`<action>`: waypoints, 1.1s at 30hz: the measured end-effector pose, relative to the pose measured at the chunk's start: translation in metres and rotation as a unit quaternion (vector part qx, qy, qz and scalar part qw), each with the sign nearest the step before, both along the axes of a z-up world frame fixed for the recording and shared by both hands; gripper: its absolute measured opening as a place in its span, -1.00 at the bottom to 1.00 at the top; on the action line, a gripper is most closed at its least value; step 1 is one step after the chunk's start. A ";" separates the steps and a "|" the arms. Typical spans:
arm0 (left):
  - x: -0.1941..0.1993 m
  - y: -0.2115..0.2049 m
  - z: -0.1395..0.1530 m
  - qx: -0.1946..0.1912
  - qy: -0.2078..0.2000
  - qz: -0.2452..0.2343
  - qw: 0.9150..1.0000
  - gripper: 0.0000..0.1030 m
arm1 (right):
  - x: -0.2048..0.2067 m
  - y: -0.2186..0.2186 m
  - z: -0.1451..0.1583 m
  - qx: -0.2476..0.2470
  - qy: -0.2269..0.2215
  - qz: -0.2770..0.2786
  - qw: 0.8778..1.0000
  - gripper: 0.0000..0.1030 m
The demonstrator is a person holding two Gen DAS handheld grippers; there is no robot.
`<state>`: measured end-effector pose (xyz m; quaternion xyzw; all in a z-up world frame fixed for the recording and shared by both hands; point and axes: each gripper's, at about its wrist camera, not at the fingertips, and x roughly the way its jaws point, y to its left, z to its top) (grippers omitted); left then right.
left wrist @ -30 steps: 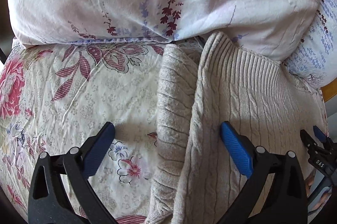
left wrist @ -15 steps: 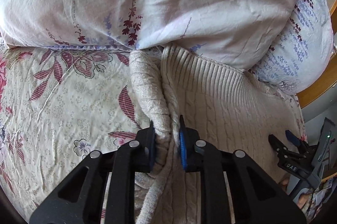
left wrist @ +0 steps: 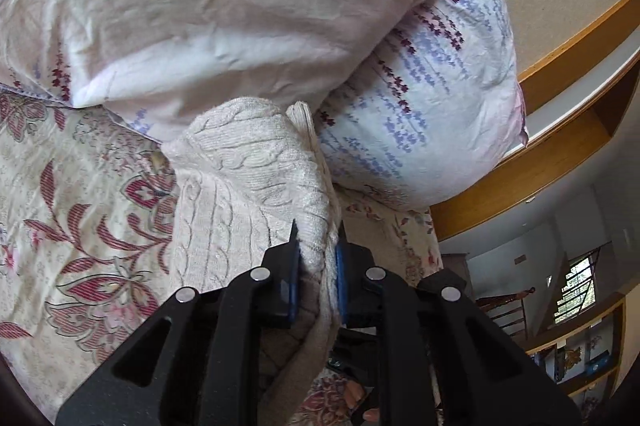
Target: Fold small clothes
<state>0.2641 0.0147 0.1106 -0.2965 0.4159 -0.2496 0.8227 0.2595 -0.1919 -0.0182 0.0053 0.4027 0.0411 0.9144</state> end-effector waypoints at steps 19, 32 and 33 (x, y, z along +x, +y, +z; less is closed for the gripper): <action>0.030 -0.190 -0.103 -0.187 0.148 -0.138 0.961 -0.45 | -0.094 -0.172 0.036 0.081 -0.088 -0.149 0.982 0.97; -0.059 -0.060 -0.025 0.176 -0.112 0.033 0.977 0.96 | -0.041 -0.197 0.020 0.427 0.018 -0.002 0.904 0.56; -0.060 -0.047 -0.030 0.199 -0.112 0.042 0.973 0.96 | -0.037 -0.193 0.014 0.432 0.032 -0.004 0.901 0.53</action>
